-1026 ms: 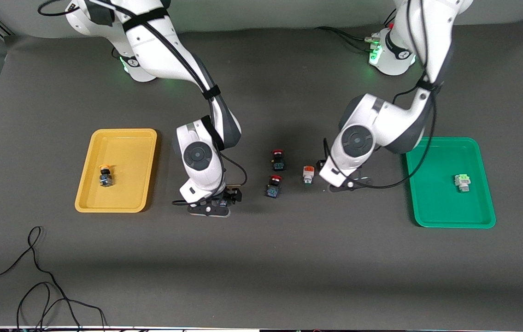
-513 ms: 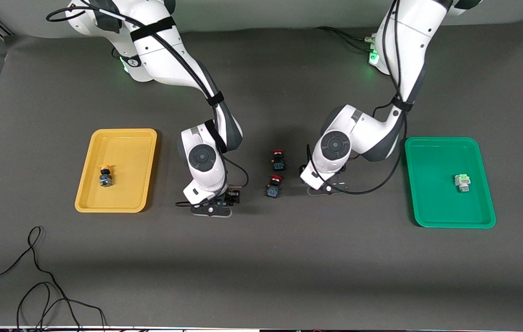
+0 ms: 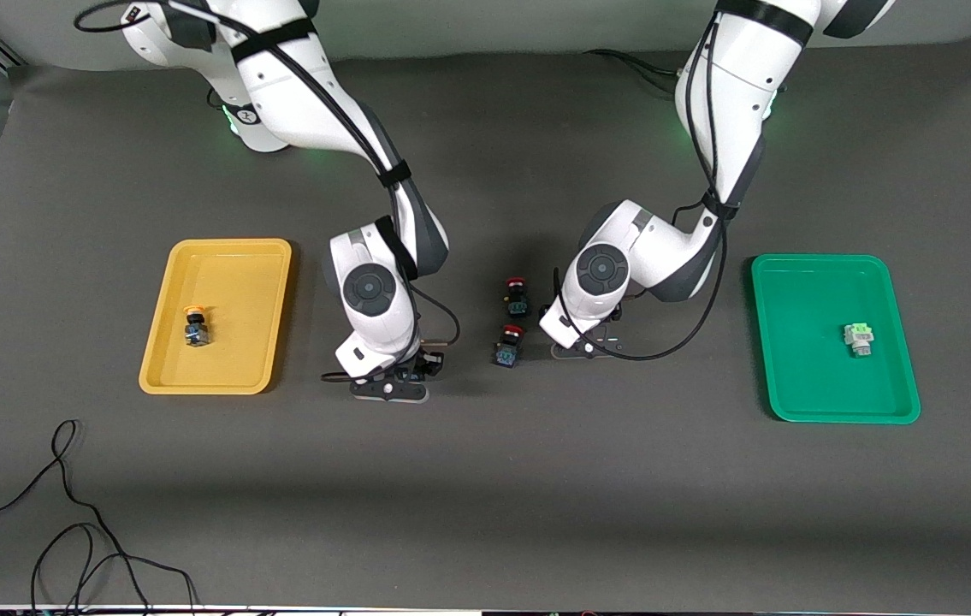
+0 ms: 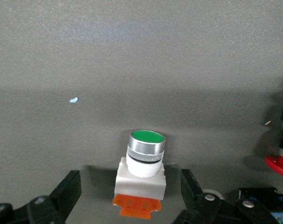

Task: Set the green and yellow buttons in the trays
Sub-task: 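Grasp another black button with the right gripper while the left gripper grasps the red button, then carry the black button to the yellow tray while the left gripper carries the red button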

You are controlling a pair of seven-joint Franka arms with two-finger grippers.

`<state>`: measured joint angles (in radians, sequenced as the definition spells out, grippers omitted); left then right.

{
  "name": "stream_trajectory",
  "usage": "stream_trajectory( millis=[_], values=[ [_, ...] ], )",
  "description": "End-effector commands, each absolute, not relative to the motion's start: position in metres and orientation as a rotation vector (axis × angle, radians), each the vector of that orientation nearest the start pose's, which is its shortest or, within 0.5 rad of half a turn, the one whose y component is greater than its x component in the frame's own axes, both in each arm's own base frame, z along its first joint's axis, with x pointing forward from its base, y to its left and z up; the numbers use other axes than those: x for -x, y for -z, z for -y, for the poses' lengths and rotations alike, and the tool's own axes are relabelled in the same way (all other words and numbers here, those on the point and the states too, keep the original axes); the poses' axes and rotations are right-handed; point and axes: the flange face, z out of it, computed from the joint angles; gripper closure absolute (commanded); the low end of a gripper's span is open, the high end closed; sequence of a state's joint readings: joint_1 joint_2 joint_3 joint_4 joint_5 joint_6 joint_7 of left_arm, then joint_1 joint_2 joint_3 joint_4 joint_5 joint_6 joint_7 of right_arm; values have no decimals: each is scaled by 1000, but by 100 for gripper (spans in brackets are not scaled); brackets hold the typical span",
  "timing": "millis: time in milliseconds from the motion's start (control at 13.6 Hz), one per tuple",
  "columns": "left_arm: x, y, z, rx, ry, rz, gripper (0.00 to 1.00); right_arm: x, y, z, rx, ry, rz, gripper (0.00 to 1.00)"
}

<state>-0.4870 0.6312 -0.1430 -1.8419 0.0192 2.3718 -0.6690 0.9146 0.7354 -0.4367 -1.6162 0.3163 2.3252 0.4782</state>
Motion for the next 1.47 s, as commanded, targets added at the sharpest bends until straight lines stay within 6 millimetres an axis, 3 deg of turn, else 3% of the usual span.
stream_trajectory(
  millis=[0,73,220,366,586,733,880,953,1099,1246,1393],
  values=[
    [-517,-180,376,3138,-168,61,99,-587,-317,-352,3089,20,-142,71],
    [-515,-181,379,3136,-159,43,100,-586,-342,-343,3078,-7,-142,71],
    [-512,-184,385,3138,-153,43,100,-587,-373,-313,3085,-68,-84,71],
    [-519,-197,378,3137,-143,60,100,-589,-387,-247,3082,-85,-10,71],
    [-535,-265,366,3127,-129,103,100,-577,-387,-140,3042,-134,144,71],
    [-553,-330,347,3066,-234,135,100,-568,-367,-71,3035,-157,222,71],
    [-568,-389,330,3026,-304,174,100,-549,-319,-24,3063,-90,282,71],
    [-577,-417,315,3014,-341,180,100,-536,-294,-12,3095,-31,286,71],
    [-591,-455,276,2996,-423,126,100,-521,-256,-2,3154,22,280,71],
    [-603,-477,216,3011,-464,40,100,-517,-229,-9,3142,-10,291,71],
    [-615,-485,144,3024,-525,-56,100,-513,-206,-10,3103,-15,296,71]
  ],
)
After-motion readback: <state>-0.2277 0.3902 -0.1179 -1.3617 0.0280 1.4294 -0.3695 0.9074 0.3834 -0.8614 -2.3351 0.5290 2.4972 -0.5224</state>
